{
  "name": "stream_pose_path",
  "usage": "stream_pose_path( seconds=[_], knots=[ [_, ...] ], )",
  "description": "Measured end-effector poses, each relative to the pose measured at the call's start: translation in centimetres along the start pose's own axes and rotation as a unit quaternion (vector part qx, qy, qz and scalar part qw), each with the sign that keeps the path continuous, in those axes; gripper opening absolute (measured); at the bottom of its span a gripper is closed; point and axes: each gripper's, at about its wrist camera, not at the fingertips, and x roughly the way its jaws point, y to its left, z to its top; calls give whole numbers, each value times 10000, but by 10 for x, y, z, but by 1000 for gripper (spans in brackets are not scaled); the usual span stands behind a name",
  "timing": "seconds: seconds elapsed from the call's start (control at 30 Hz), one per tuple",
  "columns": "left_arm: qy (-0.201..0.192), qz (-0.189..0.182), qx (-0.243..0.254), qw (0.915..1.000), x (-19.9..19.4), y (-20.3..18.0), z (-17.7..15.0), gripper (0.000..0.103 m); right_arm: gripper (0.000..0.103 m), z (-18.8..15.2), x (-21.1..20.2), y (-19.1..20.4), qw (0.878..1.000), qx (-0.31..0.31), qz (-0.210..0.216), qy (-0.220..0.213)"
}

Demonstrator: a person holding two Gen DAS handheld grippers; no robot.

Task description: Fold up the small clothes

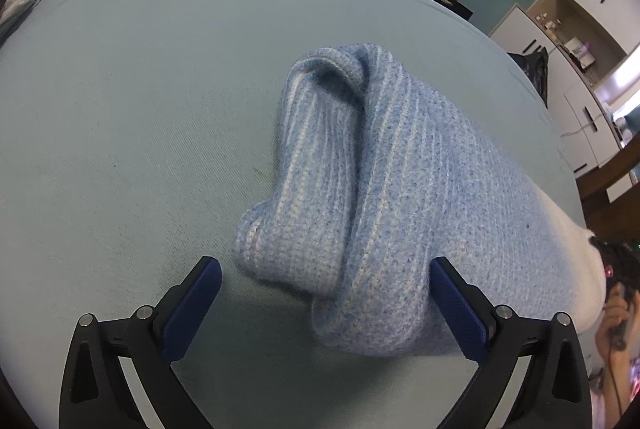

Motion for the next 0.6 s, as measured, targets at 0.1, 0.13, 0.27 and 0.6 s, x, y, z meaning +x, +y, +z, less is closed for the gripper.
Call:
stream_pose_path(
  seconds=[0.1,0.13,0.27,0.6],
  knots=[
    [-36,43,91,9999,-1,-1,1,103,12,-2,0,13,9989,-360,-174,-249],
    [-53,81,138,9999,-2,-2,1,103,11,-5,-3,26,9975,-403,-274,-513],
    [-86,130,227,9996,-4,-3,1,103,8,-7,-10,37,9911,-387,-663,-1085],
    [-628,537,1014,9914,-47,-22,27,103,48,-33,-22,52,9741,55,-1501,-1689]
  ],
)
